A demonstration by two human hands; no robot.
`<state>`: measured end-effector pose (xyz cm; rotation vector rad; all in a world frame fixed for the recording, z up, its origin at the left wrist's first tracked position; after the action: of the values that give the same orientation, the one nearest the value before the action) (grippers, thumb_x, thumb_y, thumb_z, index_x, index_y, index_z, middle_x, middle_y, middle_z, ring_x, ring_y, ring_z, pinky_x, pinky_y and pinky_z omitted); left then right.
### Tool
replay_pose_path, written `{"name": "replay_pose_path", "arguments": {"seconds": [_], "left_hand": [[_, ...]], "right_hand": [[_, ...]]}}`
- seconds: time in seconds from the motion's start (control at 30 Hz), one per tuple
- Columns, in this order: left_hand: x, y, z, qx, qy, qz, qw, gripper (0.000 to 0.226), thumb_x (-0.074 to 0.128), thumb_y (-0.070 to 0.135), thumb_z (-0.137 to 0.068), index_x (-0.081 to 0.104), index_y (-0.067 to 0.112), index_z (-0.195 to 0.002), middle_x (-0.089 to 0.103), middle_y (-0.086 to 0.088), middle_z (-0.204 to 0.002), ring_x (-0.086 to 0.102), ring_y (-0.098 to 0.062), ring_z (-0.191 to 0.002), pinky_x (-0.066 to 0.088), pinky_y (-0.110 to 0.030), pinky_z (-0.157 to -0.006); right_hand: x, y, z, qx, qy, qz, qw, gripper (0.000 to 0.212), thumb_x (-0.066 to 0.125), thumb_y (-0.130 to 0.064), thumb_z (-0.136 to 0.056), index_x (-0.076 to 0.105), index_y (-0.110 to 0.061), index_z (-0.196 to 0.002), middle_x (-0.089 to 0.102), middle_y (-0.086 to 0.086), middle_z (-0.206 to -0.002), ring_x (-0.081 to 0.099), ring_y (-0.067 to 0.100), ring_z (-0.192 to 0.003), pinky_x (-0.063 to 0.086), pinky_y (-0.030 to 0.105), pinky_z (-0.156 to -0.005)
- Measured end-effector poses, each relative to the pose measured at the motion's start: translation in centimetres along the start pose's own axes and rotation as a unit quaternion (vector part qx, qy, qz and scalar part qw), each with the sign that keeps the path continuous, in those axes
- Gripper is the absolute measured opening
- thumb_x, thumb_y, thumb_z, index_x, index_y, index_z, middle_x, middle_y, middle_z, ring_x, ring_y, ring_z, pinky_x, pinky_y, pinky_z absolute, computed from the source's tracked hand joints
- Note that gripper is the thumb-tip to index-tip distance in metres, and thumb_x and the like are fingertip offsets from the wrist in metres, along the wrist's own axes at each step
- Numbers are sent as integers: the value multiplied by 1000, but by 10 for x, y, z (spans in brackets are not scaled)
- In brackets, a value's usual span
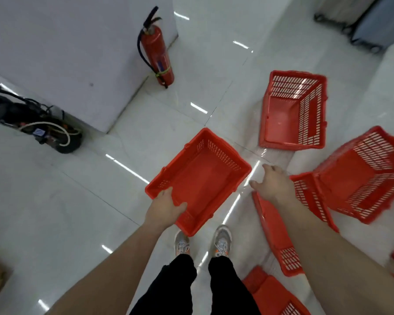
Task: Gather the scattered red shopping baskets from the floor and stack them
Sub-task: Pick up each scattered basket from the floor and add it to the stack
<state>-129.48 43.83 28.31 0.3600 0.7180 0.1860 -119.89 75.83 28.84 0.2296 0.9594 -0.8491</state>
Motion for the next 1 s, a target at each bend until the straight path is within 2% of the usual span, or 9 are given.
{"name": "replay_pose_path", "arguments": {"seconds": [0.1,0.17,0.3,0.43,0.57,0.77,0.9,1.0], "left_hand": [[-45,64,39,81,8,-82,993,86,63,56,-82,37,13,-151,47,-10,-148,47,-27,-133,40,-43,-108],[-61,95,53,120,20,-117,986,87,63,57,-82,35,12,-152,44,-11,-150,44,-28,-136,38,-42,-109],[-76,161,111,255,1,-198,946,85,61,58,-81,38,13,-149,46,-10,-148,44,-29,-135,40,-44,-106],[-71,203,177,389,-30,-278,878,77,58,62,-77,48,16,-138,54,-8,-139,51,-29,-127,46,-46,-98],[-52,216,246,490,-75,-337,801,76,57,63,-80,48,17,-140,57,-7,-136,53,-29,-123,46,-44,-98],[13,221,345,576,-132,-408,696,67,59,58,-81,50,19,-135,57,-8,-133,54,-30,-121,46,-44,-98],[71,206,429,624,-151,-445,624,76,59,60,-82,46,15,-141,52,-9,-139,51,-31,-126,43,-44,-100],[117,183,494,657,-176,-459,571,71,58,62,-79,50,18,-134,55,-7,-134,54,-30,-121,46,-45,-97]], "right_hand": [[-60,4,75,30,45,-5,999,77,64,-59,-78,46,-17,-140,52,13,-137,50,38,-122,44,46,-96],[-82,2,110,42,59,-5,997,77,63,-61,-77,47,-19,-139,52,12,-136,50,37,-123,44,47,-96],[-112,20,215,141,100,-56,983,80,63,-65,-74,46,-21,-139,50,10,-138,48,36,-126,41,47,-100],[-85,41,326,256,120,-108,953,78,63,-63,-79,42,-21,-142,47,9,-142,46,33,-129,41,49,-103],[-35,57,441,376,102,-187,902,84,64,-62,-76,38,-23,-145,42,10,-146,41,35,-133,38,48,-106],[23,86,590,504,144,-252,814,78,62,-64,-76,46,-19,-139,48,10,-139,45,33,-127,40,47,-98],[66,100,681,562,167,-290,756,87,62,-67,-77,39,-19,-146,44,10,-145,42,33,-132,39,48,-100],[106,105,750,595,184,-319,715,87,63,-64,-78,37,-20,-148,42,9,-147,40,32,-133,39,48,-101]]}}
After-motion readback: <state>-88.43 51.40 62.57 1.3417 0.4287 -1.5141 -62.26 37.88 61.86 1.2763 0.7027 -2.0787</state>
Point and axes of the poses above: each hand's wrist, its own z-axis away from the middle knuckle, its own x-axis out of the palm, y = z × x, the point moved 3 cm from there along -z, towards the middle knuckle
